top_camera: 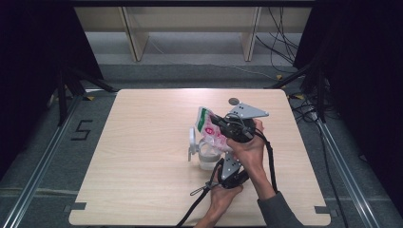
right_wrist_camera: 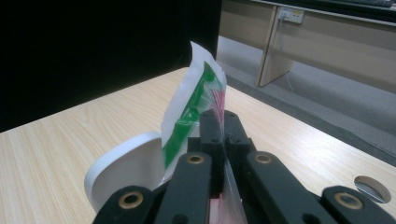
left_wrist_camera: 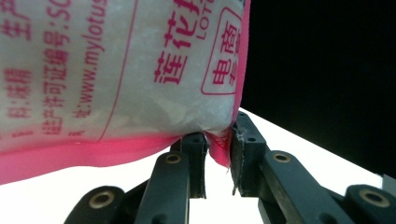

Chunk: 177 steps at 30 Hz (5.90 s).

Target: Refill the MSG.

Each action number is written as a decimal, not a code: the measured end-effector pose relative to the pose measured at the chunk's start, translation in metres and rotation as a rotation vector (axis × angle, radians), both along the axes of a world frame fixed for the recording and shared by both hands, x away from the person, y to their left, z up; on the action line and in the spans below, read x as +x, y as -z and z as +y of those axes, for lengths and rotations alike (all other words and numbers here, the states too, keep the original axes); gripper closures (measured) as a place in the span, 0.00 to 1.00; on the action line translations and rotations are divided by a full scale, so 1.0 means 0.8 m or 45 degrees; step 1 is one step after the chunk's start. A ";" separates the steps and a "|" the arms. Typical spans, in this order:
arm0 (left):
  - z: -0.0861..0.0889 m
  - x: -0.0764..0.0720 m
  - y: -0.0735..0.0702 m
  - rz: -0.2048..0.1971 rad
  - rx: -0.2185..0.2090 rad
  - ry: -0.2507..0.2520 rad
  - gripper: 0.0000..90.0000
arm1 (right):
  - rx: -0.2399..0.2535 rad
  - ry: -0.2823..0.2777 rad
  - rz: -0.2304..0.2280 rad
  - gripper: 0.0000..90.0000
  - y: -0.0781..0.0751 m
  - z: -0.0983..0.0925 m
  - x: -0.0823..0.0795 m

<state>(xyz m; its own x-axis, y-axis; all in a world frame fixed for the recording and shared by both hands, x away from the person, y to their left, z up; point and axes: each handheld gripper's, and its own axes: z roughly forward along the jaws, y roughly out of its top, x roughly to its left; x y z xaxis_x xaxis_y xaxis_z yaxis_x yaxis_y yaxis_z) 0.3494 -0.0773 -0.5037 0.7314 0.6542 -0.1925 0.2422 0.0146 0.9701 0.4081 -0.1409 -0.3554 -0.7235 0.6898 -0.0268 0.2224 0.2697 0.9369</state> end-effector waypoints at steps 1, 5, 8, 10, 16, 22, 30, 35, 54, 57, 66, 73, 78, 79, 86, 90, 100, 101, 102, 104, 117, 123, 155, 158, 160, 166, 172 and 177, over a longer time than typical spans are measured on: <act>0.000 0.000 0.000 0.000 0.001 0.000 0.86 | 0.011 0.011 -0.002 1.00 0.000 0.001 0.000; -0.001 0.000 0.000 0.000 -0.011 -0.003 0.86 | 0.015 0.016 0.007 1.00 0.000 0.003 -0.002; 0.000 0.000 -0.001 -0.001 -0.015 -0.002 0.86 | -0.001 -0.002 0.005 1.00 0.000 0.002 -0.001; -0.001 0.000 0.000 -0.001 -0.016 -0.002 0.86 | -0.019 -0.013 -0.025 1.00 0.001 0.004 0.000; 0.000 -0.001 -0.001 -0.002 -0.015 -0.006 0.86 | -0.019 -0.027 -0.028 1.00 0.001 0.005 0.000; 0.000 0.000 -0.001 -0.003 -0.016 -0.004 0.86 | -0.005 -0.003 0.013 1.00 0.001 0.006 -0.003; 0.000 -0.001 -0.001 -0.005 -0.005 -0.003 0.86 | 0.003 -0.014 -0.004 1.00 0.000 0.003 0.000; 0.000 -0.001 -0.002 -0.007 -0.008 -0.001 0.86 | 0.008 -0.009 0.009 1.00 0.000 0.003 -0.001; 0.000 -0.001 -0.002 -0.010 -0.008 -0.006 0.86 | 0.006 -0.022 -0.006 1.00 -0.001 0.004 0.000; 0.000 -0.001 -0.002 -0.010 -0.008 -0.007 0.86 | 0.010 -0.011 0.005 1.00 -0.001 0.004 -0.001; 0.000 -0.001 -0.002 -0.010 -0.017 -0.009 0.86 | 0.005 -0.019 -0.018 1.00 0.000 0.007 -0.001; 0.000 -0.001 -0.003 -0.010 -0.016 -0.009 0.86 | 0.010 -0.011 -0.015 1.00 0.000 0.007 -0.001; 0.000 -0.001 -0.002 -0.007 -0.023 -0.009 0.86 | 0.013 -0.006 -0.006 1.00 0.000 0.008 -0.002; 0.000 -0.001 -0.002 -0.006 -0.024 -0.010 0.86 | -0.001 -0.016 -0.006 1.00 0.000 0.007 -0.001; 0.001 -0.001 -0.002 -0.007 -0.021 -0.003 0.86 | -0.007 -0.028 -0.031 1.00 0.001 0.008 0.001; 0.003 0.000 -0.002 -0.015 0.029 0.006 0.86 | -0.012 -0.027 -0.013 1.00 0.003 0.011 0.000; 0.003 -0.001 -0.004 -0.019 0.025 0.007 0.86 | -0.006 -0.044 -0.029 1.00 0.001 0.009 0.001; 0.003 -0.001 -0.004 -0.020 0.024 0.007 0.86 | -0.006 -0.049 -0.034 1.00 0.001 0.010 0.000; 0.003 -0.001 -0.004 -0.018 0.027 0.008 0.86 | -0.005 -0.047 -0.031 1.00 0.000 0.010 0.000; 0.003 -0.001 -0.003 -0.015 0.027 0.011 0.86 | 0.006 -0.010 -0.012 1.00 0.001 0.011 -0.002; 0.003 0.000 -0.002 -0.014 0.027 0.009 0.86 | -0.026 -0.032 -0.027 1.00 0.003 0.011 0.001; 0.002 -0.001 -0.004 -0.019 0.019 0.005 0.86 | -0.021 -0.045 -0.026 1.00 0.000 0.010 -0.001; -0.001 -0.002 -0.005 -0.017 0.018 -0.009 0.86 | -0.032 -0.040 -0.016 1.00 0.000 0.011 -0.002; -0.002 -0.001 -0.005 -0.027 0.002 0.002 0.86 | -0.035 -0.038 -0.024 1.00 -0.001 0.010 -0.001; -0.002 -0.001 -0.004 -0.026 0.000 0.001 0.86 | -0.038 -0.038 -0.027 1.00 -0.001 0.011 -0.001; -0.002 -0.001 -0.004 -0.030 -0.002 -0.003 0.86 | -0.035 -0.045 -0.016 1.00 -0.001 0.011 -0.001; -0.002 -0.001 -0.005 -0.033 -0.004 -0.002 0.86 | -0.032 -0.048 -0.020 1.00 -0.002 0.012 -0.002; -0.002 -0.001 -0.005 -0.034 -0.002 -0.002 0.86 | -0.016 -0.026 -0.021 1.00 -0.001 0.013 -0.002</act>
